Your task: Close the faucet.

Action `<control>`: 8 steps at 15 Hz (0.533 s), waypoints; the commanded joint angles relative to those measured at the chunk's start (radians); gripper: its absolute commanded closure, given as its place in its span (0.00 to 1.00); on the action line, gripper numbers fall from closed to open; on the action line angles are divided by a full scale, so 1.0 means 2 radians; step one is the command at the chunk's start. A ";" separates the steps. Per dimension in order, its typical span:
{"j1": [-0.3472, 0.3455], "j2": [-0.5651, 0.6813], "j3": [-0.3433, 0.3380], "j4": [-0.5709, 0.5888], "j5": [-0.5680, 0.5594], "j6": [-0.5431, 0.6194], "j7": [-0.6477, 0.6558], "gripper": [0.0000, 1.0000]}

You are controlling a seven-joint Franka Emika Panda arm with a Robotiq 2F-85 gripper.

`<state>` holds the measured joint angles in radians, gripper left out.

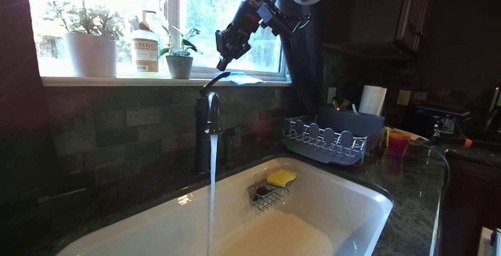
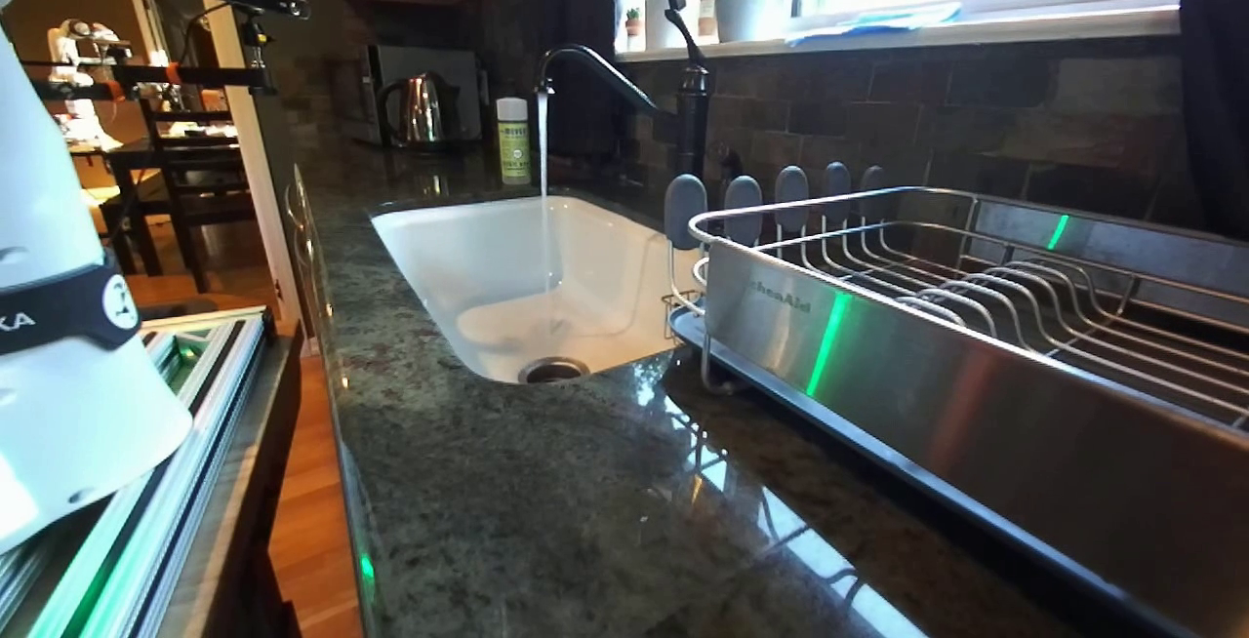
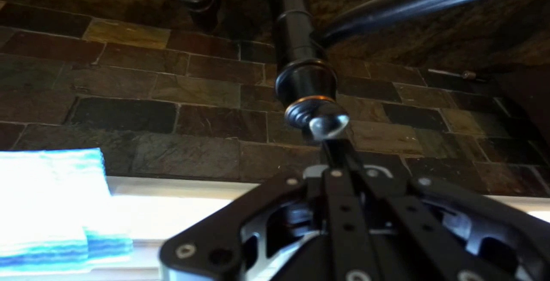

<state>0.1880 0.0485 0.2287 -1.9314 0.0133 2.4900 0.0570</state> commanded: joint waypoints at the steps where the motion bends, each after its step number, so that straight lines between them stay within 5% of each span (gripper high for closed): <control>1: 0.003 0.010 -0.006 0.006 0.007 -0.005 -0.013 1.00; 8: 0.003 0.011 -0.008 -0.005 0.011 -0.058 0.002 1.00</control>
<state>0.1881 0.0620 0.2216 -1.9256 0.0186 2.4392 0.0536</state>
